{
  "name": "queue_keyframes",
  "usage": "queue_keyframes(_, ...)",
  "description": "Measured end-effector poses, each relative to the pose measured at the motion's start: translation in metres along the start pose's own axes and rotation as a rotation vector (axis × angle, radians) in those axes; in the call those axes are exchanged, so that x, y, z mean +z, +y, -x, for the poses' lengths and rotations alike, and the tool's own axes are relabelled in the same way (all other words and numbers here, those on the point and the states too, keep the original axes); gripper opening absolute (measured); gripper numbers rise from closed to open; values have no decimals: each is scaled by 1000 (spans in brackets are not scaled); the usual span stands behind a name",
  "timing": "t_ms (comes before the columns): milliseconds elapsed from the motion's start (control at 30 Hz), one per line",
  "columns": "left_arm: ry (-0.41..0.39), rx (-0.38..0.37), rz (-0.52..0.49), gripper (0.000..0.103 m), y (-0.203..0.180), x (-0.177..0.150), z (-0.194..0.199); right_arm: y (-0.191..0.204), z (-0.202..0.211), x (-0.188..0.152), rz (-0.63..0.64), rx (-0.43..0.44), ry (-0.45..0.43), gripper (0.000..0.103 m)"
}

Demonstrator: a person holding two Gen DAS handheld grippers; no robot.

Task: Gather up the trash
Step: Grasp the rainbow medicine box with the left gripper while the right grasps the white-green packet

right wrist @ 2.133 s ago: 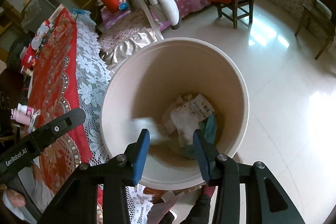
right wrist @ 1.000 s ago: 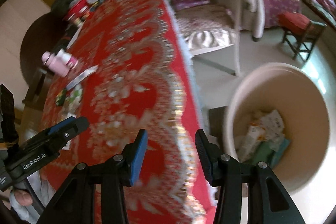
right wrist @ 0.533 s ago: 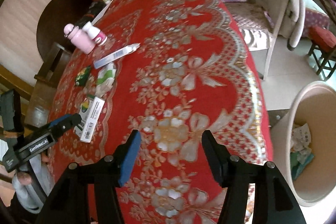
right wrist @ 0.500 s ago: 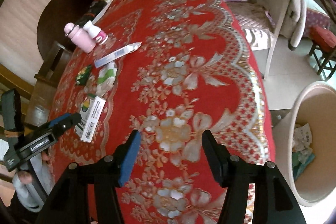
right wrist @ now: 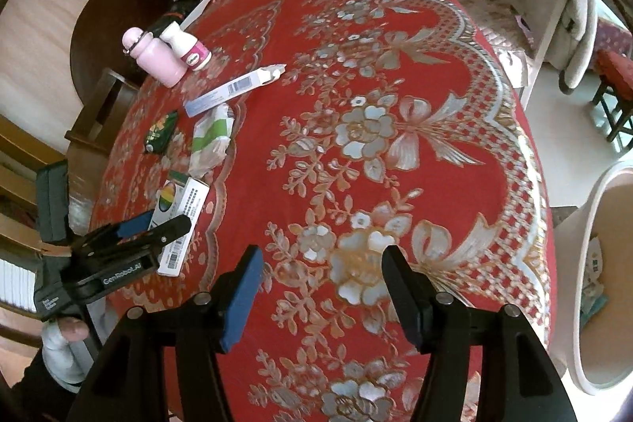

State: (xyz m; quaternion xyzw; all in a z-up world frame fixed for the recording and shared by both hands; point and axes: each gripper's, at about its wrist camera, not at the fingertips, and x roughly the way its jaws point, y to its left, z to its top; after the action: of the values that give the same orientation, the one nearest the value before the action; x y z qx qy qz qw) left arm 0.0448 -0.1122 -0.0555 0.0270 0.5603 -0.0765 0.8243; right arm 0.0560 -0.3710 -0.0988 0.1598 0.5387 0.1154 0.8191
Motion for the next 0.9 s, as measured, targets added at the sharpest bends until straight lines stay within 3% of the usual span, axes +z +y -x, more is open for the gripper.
queue_keyframes(67, 1, -13, 17, 65, 5, 1, -1, 5, -7, 4, 5, 2, 7, 60)
queue_keyframes(167, 1, -16, 51, 51, 15, 2, 0, 13, -17, 9, 16, 9, 19, 60)
queue_keyframes(567, -21, 50, 171, 51, 71, -7, 17, 76, -66, 41, 116, 29, 36, 61)
queue_keyframes(900, -40, 73, 226, 51, 105, -10, 27, 126, -99, 74, 195, -30, 24, 66)
